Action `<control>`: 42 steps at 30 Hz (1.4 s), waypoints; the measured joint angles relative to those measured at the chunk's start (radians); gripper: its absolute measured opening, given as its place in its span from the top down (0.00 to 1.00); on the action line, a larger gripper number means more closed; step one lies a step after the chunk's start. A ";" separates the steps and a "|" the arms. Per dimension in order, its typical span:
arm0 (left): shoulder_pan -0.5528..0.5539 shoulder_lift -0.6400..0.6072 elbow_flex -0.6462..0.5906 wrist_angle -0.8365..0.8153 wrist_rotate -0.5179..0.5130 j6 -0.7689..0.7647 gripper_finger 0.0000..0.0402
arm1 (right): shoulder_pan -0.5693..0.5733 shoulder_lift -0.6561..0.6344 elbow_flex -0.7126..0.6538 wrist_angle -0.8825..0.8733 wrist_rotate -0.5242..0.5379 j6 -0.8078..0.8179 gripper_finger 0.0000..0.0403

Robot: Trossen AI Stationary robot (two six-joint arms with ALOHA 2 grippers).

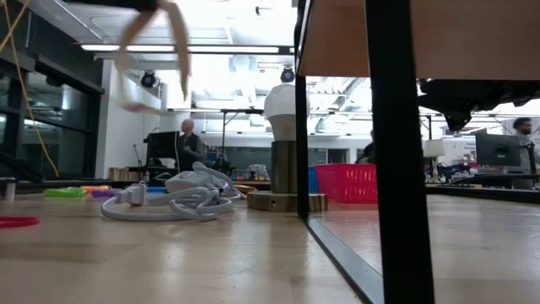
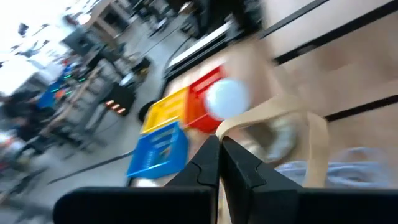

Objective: Pick & Place Office Desk Supplies
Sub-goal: Put the white rubber band into the blue bin

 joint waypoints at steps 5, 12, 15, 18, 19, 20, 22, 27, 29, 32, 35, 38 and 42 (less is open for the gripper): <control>0.186 0.000 0.000 0.034 0.043 0.113 1.00 | 0.000 0.000 0.000 0.000 0.000 0.000 0.68; 0.461 0.000 0.000 0.097 0.196 0.197 1.00 | 0.000 0.000 0.000 0.000 0.000 0.000 0.68; 0.568 0.000 0.000 0.138 0.262 0.237 1.00 | 0.000 0.000 0.000 0.000 0.000 0.000 0.68; 0.665 0.000 0.000 0.177 0.312 0.275 1.00 | 0.000 0.000 0.000 0.000 0.000 0.000 0.68; 0.695 0.000 0.000 0.187 0.328 0.289 1.00 | 0.000 0.000 0.000 0.000 0.000 0.000 0.68; 0.723 0.000 0.000 0.195 0.336 0.300 1.00 | 0.000 0.000 0.000 0.000 0.000 0.000 0.68; 0.775 0.000 0.000 0.205 0.355 0.317 1.00 | 0.000 0.000 0.000 0.000 0.000 0.000 0.68; 0.874 0.000 0.000 0.224 0.401 0.331 1.00 | 0.000 0.000 0.000 0.000 0.000 0.000 0.68; 0.903 0.000 0.000 0.226 0.419 0.331 1.00 | 0.000 0.000 0.000 0.000 0.000 0.000 0.68; 0.934 0.000 0.000 0.227 0.452 0.331 1.00 | 0.000 0.000 0.000 0.000 0.000 0.000 0.68; 0.956 0.005 0.000 0.229 0.496 0.331 1.00 | 0.000 0.000 0.000 0.000 0.000 0.000 0.68; 0.980 0.022 0.000 0.237 0.540 0.329 1.00 | 0.000 0.000 0.000 0.000 0.000 0.000 0.68; 1.024 0.071 0.000 0.313 0.585 0.352 1.00 | 0.000 0.000 0.000 0.000 0.000 0.000 0.68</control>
